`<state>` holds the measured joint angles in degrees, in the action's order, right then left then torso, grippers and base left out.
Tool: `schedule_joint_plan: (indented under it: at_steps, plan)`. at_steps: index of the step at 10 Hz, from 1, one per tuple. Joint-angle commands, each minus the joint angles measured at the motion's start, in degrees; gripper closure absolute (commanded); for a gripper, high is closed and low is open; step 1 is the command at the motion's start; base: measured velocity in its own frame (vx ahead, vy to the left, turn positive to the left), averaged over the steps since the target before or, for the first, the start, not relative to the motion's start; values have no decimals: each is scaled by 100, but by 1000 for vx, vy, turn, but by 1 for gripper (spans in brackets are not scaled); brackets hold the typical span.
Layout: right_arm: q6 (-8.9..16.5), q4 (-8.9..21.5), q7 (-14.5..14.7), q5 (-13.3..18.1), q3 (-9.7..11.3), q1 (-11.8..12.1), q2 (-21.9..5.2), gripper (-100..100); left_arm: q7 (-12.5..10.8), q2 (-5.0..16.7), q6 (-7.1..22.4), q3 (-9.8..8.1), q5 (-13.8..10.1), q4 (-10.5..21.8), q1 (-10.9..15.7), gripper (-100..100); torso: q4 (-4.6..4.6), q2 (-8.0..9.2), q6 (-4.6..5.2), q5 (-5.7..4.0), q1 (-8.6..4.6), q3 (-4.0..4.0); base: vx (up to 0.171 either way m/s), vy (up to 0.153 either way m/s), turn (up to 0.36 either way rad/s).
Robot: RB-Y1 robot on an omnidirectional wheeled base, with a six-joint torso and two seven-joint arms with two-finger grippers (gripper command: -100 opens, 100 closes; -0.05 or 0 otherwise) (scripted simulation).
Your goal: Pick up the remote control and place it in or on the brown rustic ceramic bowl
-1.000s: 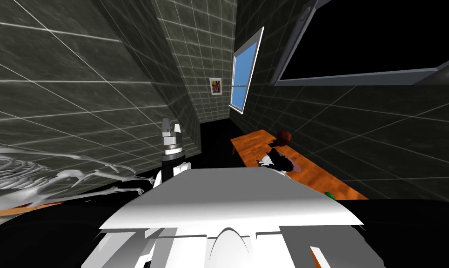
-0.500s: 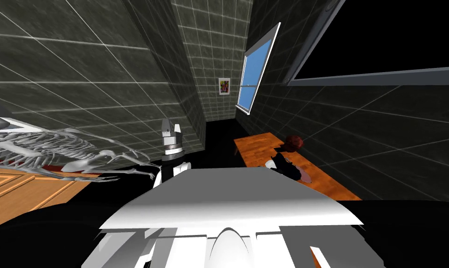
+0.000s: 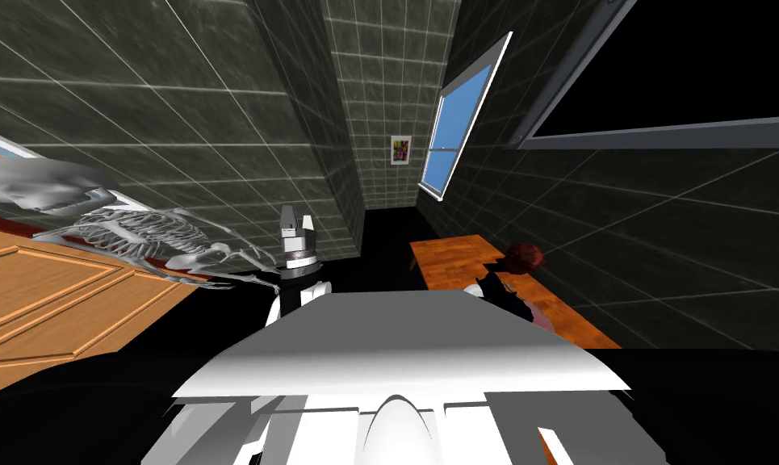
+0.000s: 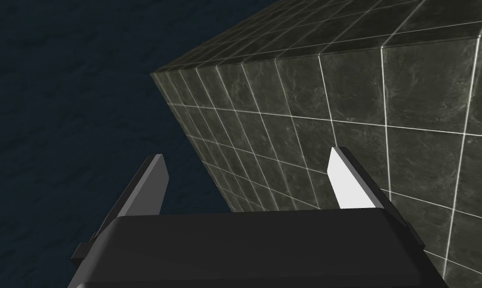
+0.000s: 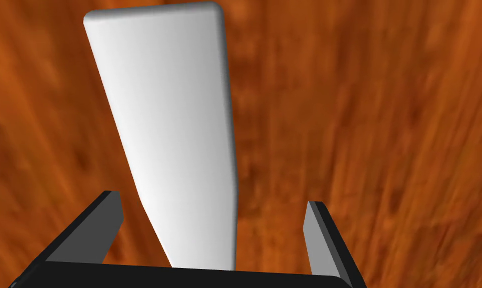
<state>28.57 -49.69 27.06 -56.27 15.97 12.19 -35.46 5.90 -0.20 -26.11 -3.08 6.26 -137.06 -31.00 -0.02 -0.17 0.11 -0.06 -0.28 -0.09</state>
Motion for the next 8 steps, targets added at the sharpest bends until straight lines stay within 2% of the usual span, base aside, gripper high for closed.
schedule_joint_plan:
  at_steps: [1,4,7,8]
  plan:
    - [197,137,48,-100,84,40,-40,-100,0,0,0,0,0,0,0,0,0,0,0,0,0,0,-28,-61,327]
    - [403,517,230,-340,236,-32,-34,-100,0,0,0,-1,0,0,-1,0,-1,-7,4,-2,-6,-4,-7,-56,218]
    - [481,676,306,-433,305,-64,-4,-100,0,0,0,0,0,0,-1,0,-3,-13,5,1,10,-8,4,-20,79]
    - [462,636,300,-435,276,-49,-24,-100,0,0,0,0,0,0,-1,0,-3,-14,4,1,10,-8,3,-11,25]
